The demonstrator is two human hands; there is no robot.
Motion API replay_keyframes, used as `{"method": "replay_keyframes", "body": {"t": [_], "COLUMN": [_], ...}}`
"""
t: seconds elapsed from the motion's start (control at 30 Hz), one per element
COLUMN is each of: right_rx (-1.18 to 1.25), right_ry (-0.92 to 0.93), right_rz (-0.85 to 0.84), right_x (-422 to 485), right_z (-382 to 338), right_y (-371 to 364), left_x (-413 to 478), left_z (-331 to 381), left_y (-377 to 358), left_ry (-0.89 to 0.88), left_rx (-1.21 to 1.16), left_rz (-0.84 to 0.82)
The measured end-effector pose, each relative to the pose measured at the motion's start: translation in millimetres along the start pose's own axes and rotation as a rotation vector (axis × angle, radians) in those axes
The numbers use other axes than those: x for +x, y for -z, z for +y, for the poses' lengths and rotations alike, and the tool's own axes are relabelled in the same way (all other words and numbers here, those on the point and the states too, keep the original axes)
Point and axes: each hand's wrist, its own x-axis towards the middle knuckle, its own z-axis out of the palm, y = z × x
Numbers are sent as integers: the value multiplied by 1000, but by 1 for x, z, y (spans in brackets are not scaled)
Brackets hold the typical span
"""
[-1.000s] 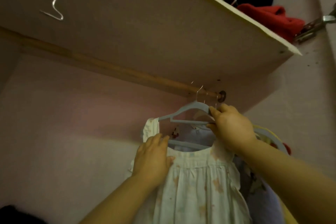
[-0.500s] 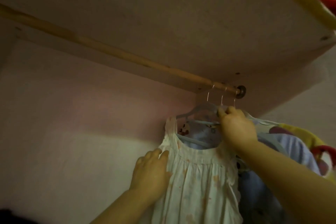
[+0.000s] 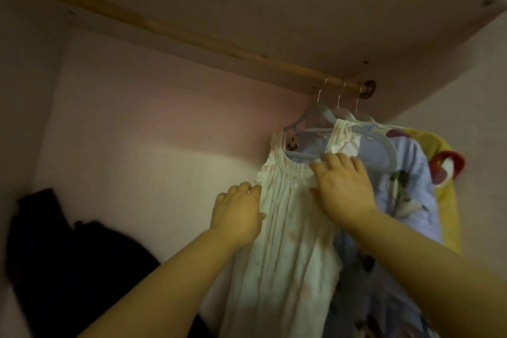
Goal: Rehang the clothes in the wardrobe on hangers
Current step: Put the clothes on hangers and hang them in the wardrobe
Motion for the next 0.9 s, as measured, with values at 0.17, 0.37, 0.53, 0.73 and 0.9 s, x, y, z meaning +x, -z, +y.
{"method": "replay_keyframes", "body": {"t": [0.17, 0.37, 0.53, 0.73, 0.9], "right_rx": [187, 338, 478, 449, 412], "right_ry": [62, 89, 42, -75, -198], "right_rz": [-167, -360, -541, -666, -719], "right_x": [-97, -227, -331, -424, -492], "right_z": [-20, -32, -36, -42, -58], "right_y": [13, 20, 26, 57, 118], "left_x": [-78, -193, -279, -354, -427], "left_z": [30, 61, 83, 112, 123], "left_y": [23, 43, 51, 65, 74], "left_ry": [69, 154, 203, 177, 122], "left_rx": [51, 129, 137, 121, 35], "left_rz": [-113, -287, -458, -560, -621]}}
